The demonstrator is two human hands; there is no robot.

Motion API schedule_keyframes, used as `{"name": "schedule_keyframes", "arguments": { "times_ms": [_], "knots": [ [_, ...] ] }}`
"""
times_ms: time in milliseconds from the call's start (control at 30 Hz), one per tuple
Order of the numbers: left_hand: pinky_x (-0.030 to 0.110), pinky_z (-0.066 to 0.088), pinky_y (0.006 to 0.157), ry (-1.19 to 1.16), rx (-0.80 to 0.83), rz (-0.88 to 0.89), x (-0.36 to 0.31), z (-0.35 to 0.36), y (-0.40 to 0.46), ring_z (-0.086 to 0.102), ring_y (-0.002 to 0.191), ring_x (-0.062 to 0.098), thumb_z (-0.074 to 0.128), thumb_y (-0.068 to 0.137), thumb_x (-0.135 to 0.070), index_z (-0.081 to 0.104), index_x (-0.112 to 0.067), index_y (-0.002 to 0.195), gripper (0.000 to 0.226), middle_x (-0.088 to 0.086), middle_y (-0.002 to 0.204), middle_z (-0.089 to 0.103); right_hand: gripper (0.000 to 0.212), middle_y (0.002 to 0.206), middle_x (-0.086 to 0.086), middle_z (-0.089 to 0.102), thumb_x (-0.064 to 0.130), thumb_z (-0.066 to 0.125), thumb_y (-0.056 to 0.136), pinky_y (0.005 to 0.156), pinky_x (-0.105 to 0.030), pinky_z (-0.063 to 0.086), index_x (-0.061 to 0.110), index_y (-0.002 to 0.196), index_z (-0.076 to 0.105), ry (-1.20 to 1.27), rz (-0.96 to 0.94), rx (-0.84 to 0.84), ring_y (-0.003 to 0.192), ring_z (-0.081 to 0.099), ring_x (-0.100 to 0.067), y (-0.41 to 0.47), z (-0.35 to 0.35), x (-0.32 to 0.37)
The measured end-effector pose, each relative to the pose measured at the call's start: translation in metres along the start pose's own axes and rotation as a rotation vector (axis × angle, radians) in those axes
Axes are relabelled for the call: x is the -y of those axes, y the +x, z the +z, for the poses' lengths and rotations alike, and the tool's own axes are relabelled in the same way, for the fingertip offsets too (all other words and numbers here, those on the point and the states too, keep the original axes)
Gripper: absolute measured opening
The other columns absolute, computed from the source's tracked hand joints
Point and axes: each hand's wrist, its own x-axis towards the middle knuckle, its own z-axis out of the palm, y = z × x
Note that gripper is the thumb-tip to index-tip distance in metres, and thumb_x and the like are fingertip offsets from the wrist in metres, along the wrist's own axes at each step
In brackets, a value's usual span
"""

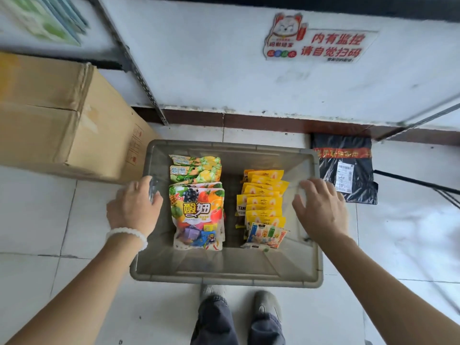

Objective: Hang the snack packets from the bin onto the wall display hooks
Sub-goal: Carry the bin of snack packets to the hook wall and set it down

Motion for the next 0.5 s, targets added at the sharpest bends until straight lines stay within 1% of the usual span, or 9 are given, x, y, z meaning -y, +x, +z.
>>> {"name": "schedule_keyframes", "arguments": {
  "times_ms": [100, 200, 233, 300, 333, 400, 500],
  "knots": [
    [0.038, 0.046, 0.068, -0.051, -0.065, 0.093, -0.006, -0.044, -0.020, 0.058, 0.089, 0.034, 0.052, 0.089, -0.031, 0.055, -0.018, 0.120, 0.035, 0.011, 0.101, 0.065, 0.026, 0.108, -0.010, 0.062, 0.026, 0.052, 0.086, 0.085, -0.045, 0.044, 0.009, 0.103, 0.062, 0.023, -0.099, -0.064, 0.101, 0.055, -0.034, -0.006, -0.053, 0.023],
    [0.041, 0.051, 0.069, -0.177, -0.107, 0.160, -0.013, -0.091, -0.047, 0.060, 0.082, 0.033, 0.049, 0.087, -0.033, 0.061, -0.014, 0.110, 0.032, 0.013, 0.094, 0.066, 0.032, 0.105, -0.007, 0.063, 0.032, 0.042, 0.086, 0.084, -0.042, 0.045, 0.011, 0.099, 0.062, 0.029, -0.153, -0.111, 0.100, 0.056, -0.032, -0.020, -0.110, 0.041],
    [0.039, 0.050, 0.067, -0.177, -0.138, 0.194, -0.016, -0.108, -0.061, 0.060, 0.078, 0.031, 0.049, 0.086, -0.033, 0.062, -0.014, 0.106, 0.031, 0.011, 0.090, 0.066, 0.034, 0.104, -0.007, 0.064, 0.033, 0.040, 0.085, 0.084, -0.042, 0.045, 0.011, 0.098, 0.063, 0.032, -0.168, -0.121, 0.099, 0.057, -0.031, -0.028, -0.129, 0.045],
    [0.033, 0.044, 0.062, -0.140, -0.207, 0.254, -0.026, -0.145, -0.097, 0.059, 0.070, 0.027, 0.053, 0.086, -0.028, 0.065, -0.012, 0.098, 0.023, 0.007, 0.079, 0.065, 0.036, 0.099, -0.006, 0.066, 0.033, 0.038, 0.085, 0.081, -0.041, 0.047, 0.011, 0.095, 0.064, 0.033, -0.206, -0.146, 0.096, 0.059, -0.031, -0.049, -0.165, 0.049],
    [0.033, 0.042, 0.063, -0.133, -0.231, 0.265, -0.033, -0.164, -0.118, 0.059, 0.070, 0.026, 0.054, 0.086, -0.026, 0.065, -0.012, 0.097, 0.021, 0.006, 0.078, 0.065, 0.037, 0.098, -0.006, 0.066, 0.034, 0.036, 0.085, 0.078, -0.040, 0.048, 0.011, 0.094, 0.065, 0.038, -0.217, -0.155, 0.094, 0.060, -0.031, -0.062, -0.183, 0.049],
    [0.033, 0.043, 0.065, -0.149, -0.241, 0.256, -0.045, -0.190, -0.155, 0.060, 0.074, 0.024, 0.056, 0.087, -0.027, 0.064, -0.013, 0.100, 0.021, 0.004, 0.083, 0.068, 0.040, 0.097, -0.005, 0.067, 0.035, 0.034, 0.084, 0.075, -0.039, 0.049, 0.012, 0.094, 0.065, 0.039, -0.229, -0.138, 0.090, 0.061, -0.030, -0.090, -0.209, 0.045],
    [0.035, 0.050, 0.068, -0.207, -0.210, 0.253, -0.061, -0.207, -0.197, 0.061, 0.078, 0.021, 0.054, 0.088, -0.030, 0.064, -0.016, 0.102, 0.022, 0.001, 0.086, 0.068, 0.038, 0.096, -0.002, 0.066, 0.035, 0.033, 0.084, 0.074, -0.038, 0.049, 0.017, 0.096, 0.064, 0.014, -0.240, -0.094, 0.089, 0.061, -0.027, -0.134, -0.234, 0.032]
  ]
}}
